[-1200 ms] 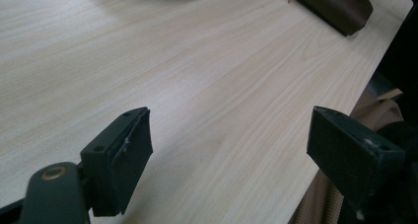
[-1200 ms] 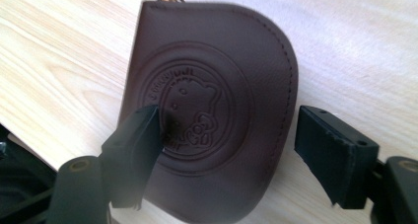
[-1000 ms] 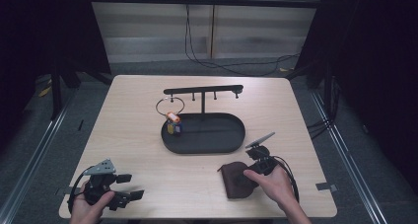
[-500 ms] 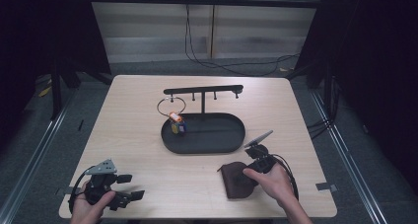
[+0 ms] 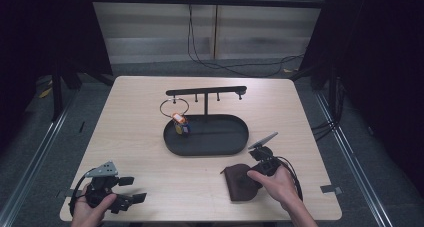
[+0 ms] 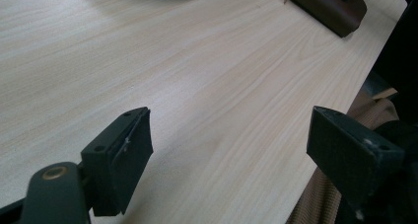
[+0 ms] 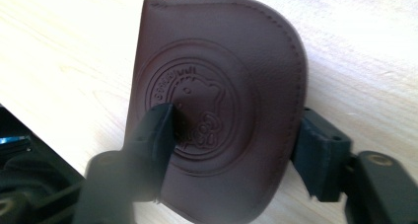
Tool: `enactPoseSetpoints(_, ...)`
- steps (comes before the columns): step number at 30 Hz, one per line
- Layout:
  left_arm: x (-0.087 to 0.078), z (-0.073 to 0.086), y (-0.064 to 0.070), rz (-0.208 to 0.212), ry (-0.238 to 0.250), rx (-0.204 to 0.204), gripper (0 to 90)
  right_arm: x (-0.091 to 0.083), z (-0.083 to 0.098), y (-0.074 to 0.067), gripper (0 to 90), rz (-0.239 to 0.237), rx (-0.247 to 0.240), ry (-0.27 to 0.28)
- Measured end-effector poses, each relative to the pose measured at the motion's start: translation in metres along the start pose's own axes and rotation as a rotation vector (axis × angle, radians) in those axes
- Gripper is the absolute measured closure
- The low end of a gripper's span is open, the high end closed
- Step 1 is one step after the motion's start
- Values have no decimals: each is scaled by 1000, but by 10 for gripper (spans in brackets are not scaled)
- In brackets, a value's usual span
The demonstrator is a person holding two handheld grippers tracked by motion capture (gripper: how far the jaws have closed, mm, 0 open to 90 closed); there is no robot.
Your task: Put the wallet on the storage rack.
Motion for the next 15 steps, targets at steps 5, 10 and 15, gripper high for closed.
enactPoseSetpoints(5,-1,0,1,8,-1,1,174,-2,0,3,470,-21,19,17)
enactPoseSetpoints(10,-1,0,2,12,2,4,173,-7,-1,4,576,-22,24,26)
enactPoseSetpoints(15,-1,0,2,13,5,4,174,-7,-1,4,578,-14,13,39)
Point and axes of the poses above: each handheld gripper's, and its own axes: x roughly forward along the jaws, z roughly out of its underside, y roughly to its right, the point moved 5 cm from there along x, roughly forward along the jaws, and after that the axes turned 8 degrees about -y, right-handed, at the moved point
